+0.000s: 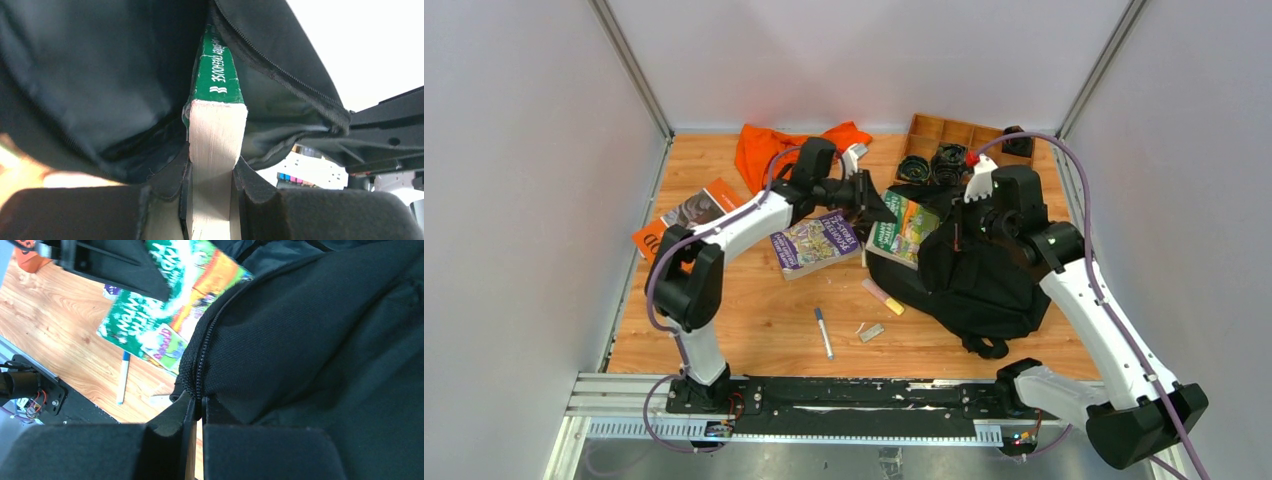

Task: Pack the student bag
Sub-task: Place the book in the student bag.

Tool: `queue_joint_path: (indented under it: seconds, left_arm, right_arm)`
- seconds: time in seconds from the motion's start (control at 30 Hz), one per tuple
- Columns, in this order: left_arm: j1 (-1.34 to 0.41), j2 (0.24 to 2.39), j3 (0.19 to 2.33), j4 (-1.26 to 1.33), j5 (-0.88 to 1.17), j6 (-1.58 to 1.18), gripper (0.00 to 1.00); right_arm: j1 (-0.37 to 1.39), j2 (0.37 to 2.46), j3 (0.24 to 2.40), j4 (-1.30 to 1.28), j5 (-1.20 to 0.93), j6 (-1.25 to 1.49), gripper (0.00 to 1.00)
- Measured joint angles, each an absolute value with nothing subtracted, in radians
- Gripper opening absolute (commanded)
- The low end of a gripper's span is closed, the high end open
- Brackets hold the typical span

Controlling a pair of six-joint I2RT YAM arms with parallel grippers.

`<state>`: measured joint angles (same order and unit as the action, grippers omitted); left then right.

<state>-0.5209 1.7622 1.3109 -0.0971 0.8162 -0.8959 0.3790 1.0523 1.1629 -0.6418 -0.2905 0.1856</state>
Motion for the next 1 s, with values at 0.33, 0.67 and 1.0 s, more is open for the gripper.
queue_joint_path:
  seconds: [0.33, 0.67, 1.0]
  left_arm:
    - [-0.667, 2.056, 1.484, 0.021, 0.802, -0.968, 0.00]
    - [-0.754, 2.197, 1.554, 0.133, 0.791, -1.100, 0.09]
    - [-0.765, 2.235, 1.589, 0.135, 0.762, -1.102, 0.71]
  right_arm:
    - [0.379, 1.042, 1.107, -0.574, -0.344, 0.231, 0.00]
    - [0.379, 1.042, 1.062, -0.508, -0.375, 0.284, 0.00]
    - [0.379, 1.021, 1.055, -0.494, -0.367, 0.292, 0.00]
